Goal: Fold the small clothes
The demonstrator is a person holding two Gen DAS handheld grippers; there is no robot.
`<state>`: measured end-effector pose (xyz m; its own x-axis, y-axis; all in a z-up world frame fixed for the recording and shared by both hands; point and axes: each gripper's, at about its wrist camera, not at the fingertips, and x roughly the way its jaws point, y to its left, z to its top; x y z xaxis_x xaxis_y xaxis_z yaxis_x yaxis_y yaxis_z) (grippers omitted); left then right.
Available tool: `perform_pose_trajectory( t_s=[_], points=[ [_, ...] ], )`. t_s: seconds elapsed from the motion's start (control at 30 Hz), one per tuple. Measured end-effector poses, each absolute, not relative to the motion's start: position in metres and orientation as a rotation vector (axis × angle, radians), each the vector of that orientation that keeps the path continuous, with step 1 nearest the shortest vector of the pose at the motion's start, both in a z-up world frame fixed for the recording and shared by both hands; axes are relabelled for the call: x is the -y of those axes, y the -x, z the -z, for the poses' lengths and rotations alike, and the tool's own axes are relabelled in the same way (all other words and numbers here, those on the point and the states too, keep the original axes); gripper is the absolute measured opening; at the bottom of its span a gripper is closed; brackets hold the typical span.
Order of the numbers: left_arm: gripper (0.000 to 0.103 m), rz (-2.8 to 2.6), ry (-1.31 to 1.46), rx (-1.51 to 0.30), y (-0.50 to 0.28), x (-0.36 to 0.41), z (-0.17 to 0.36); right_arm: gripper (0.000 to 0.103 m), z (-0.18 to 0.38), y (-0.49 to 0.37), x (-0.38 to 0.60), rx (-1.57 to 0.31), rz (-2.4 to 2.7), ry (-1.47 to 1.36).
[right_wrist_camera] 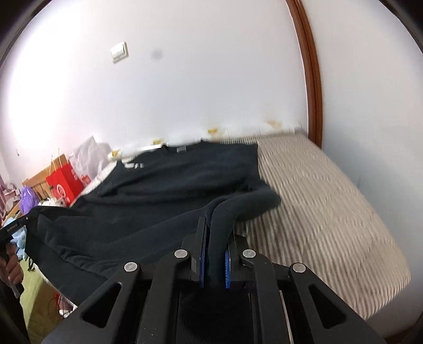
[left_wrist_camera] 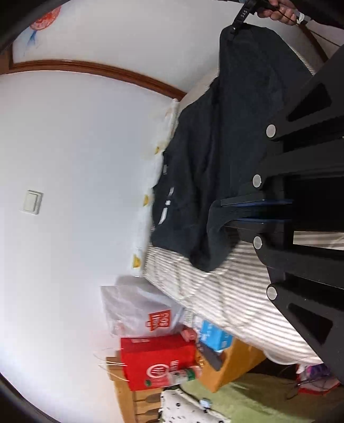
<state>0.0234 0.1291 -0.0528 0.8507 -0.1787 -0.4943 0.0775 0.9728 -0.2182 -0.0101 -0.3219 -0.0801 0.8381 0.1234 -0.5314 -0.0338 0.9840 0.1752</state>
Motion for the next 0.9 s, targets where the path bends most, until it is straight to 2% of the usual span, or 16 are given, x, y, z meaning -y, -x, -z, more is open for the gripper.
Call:
perform_pose_trajectory(
  t_s=[0.27, 0.47, 0.67, 0.9],
  points=[
    [0.007, 0.082, 0.186, -0.496, -0.089, -0.133, 0.034, 0.01, 0.049, -0.063, 0.323, -0.517, -0.074, -0.162],
    [0.007, 0.054, 0.163, -0.518, -0.158, -0.117, 0.034, 0.01, 0.052, -0.13, 0.324, -0.543, -0.051, -0.166],
    [0.007, 0.018, 0.125, -0.525, -0.221, -0.104, 0.051, 0.01, 0.076, -0.197, 0.329, -0.562, -0.027, -0.178],
    [0.008, -0.031, 0.11, -0.619, -0.278, -0.103, 0.107, 0.011, 0.136, -0.265, 0.335, -0.675, 0.025, -0.207]
  ],
)
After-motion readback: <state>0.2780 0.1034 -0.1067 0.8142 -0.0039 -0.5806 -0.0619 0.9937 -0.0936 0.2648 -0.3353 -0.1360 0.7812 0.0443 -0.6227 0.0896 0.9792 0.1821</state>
